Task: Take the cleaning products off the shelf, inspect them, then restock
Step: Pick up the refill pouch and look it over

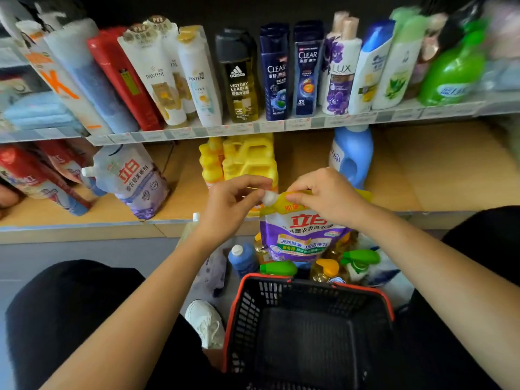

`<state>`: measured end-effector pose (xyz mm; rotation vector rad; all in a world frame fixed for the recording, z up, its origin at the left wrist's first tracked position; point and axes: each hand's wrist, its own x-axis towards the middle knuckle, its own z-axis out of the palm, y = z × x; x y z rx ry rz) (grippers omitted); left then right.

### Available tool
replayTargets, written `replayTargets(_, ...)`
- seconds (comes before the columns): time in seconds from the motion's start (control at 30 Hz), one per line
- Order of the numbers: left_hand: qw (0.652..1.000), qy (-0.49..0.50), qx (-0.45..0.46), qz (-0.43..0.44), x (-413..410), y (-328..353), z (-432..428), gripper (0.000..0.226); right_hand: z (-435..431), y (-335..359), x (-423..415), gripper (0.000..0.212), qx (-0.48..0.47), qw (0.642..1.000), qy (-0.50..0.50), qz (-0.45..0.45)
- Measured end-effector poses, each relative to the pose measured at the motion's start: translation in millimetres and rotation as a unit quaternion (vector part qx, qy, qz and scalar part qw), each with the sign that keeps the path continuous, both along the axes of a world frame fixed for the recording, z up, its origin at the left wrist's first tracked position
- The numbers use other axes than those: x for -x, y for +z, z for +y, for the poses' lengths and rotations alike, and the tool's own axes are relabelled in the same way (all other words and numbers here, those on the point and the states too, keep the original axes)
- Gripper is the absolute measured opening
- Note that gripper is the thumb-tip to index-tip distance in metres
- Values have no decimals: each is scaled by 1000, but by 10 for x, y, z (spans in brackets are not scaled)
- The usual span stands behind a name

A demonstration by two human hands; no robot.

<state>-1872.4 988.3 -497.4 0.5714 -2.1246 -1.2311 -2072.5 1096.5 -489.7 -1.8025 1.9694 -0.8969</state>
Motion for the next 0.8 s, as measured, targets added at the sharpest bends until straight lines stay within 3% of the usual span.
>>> replayTargets(0.4,993,36,95,-65,47,-10,-5,13,60,41,-8,15,23,1000,-10,-14)
replayTargets(0.53,991,68,80,-79,96,-53,31,13,57,17,-118,14,13,1000,19,2)
replayTargets(0.67,998,4,1,-67,50,-30,-1,19,44,27,-88,14,10,1000,4,-15)
replayTargets(0.8,997,-44,7,-61,-14,-44,-10,27,43,26,-75,13,10,1000,4,-27)
